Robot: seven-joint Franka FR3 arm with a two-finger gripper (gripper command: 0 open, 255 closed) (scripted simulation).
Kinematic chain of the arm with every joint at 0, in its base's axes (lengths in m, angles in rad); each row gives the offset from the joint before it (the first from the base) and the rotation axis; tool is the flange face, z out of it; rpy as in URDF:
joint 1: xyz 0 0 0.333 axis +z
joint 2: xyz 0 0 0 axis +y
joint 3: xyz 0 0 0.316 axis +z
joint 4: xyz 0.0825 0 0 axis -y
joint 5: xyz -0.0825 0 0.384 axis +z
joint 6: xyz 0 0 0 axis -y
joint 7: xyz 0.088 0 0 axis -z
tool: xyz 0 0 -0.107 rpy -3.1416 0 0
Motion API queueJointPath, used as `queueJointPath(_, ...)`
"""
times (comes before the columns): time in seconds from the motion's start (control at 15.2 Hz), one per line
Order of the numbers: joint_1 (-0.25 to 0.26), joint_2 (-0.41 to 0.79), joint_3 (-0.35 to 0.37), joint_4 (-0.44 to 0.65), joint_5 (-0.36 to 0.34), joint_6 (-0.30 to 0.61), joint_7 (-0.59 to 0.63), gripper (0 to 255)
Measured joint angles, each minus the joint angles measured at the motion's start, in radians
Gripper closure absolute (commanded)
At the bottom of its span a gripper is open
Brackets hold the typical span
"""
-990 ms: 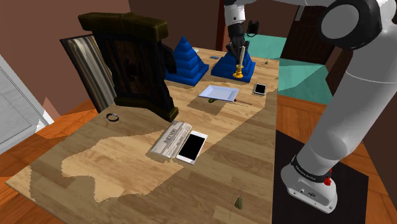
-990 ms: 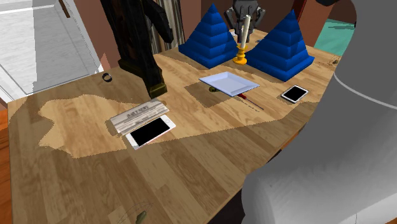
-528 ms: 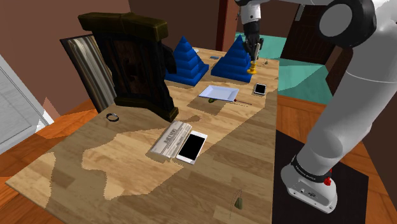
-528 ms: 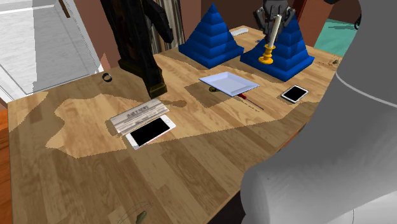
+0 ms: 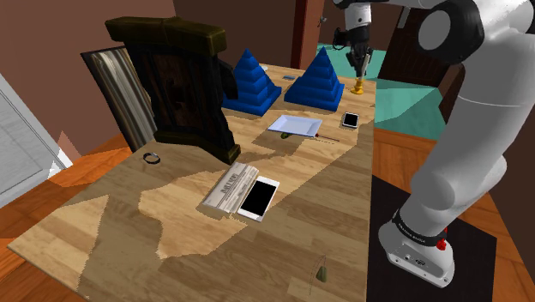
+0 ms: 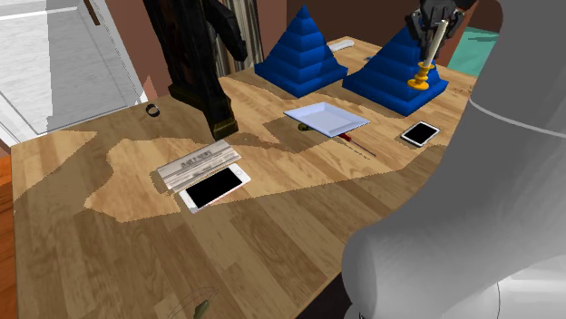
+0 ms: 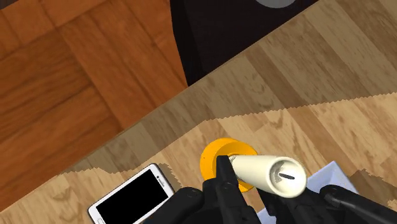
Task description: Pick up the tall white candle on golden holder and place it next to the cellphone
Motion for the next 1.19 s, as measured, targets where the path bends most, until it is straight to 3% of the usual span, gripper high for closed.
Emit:
queueJointPath(0.53, -0.123, 0.136, -0.066, 0.179, -0.02, -0.019, -0.193, 255)
queueJointPath(0.92, -0.252, 0.323, -0.101, 0.447, -0.004, -0.077, -0.343, 255)
queueJointPath(1.19, -0.263, 0.331, -0.103, 0.416, -0.004, -0.037, -0.353, 255)
